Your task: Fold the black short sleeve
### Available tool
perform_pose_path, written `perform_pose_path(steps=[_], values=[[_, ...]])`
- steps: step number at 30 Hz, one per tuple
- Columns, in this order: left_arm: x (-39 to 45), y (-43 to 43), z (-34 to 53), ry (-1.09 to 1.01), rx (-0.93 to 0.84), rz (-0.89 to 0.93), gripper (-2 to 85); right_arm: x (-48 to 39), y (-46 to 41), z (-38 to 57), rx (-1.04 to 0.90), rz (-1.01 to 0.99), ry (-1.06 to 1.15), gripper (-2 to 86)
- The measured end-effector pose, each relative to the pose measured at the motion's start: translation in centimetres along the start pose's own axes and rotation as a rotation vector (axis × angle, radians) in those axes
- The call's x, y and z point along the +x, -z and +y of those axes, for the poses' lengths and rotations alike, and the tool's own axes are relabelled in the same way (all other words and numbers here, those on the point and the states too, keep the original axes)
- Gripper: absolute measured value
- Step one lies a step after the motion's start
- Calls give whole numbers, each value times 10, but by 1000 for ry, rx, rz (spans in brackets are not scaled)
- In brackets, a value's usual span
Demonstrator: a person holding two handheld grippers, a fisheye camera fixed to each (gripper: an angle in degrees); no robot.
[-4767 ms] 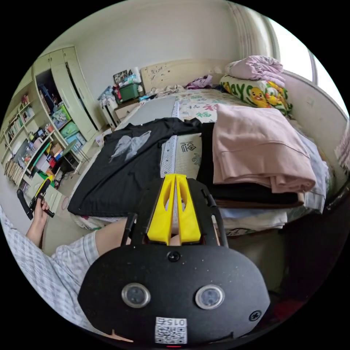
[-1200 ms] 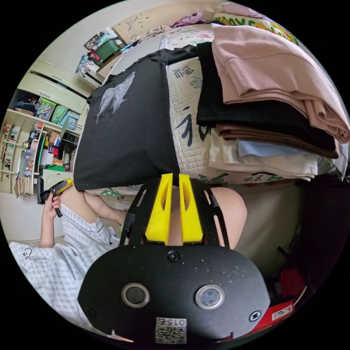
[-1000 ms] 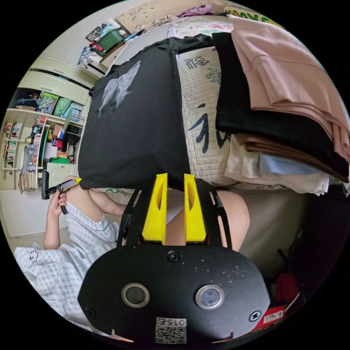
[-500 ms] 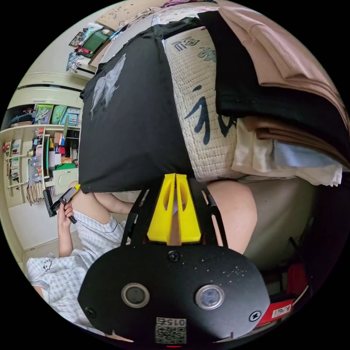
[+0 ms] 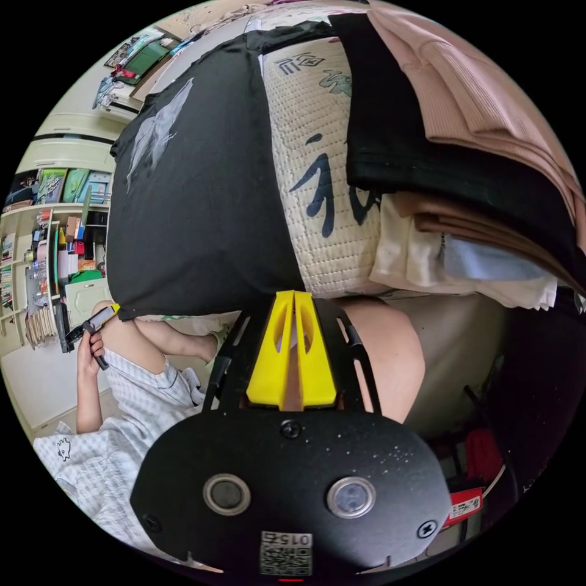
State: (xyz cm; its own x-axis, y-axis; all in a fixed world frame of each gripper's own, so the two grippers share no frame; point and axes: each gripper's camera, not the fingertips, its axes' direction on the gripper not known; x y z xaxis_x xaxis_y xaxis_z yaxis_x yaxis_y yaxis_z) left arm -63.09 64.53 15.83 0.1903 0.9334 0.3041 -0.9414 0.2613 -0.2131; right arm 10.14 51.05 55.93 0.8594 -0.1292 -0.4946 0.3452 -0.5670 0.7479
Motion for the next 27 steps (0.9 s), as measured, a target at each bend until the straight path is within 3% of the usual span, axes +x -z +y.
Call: perform_pose_path(steps=[27], values=[[9, 2, -1, -8, 3, -14, -6, -16, -41, -30, -24, 94, 5, -5]])
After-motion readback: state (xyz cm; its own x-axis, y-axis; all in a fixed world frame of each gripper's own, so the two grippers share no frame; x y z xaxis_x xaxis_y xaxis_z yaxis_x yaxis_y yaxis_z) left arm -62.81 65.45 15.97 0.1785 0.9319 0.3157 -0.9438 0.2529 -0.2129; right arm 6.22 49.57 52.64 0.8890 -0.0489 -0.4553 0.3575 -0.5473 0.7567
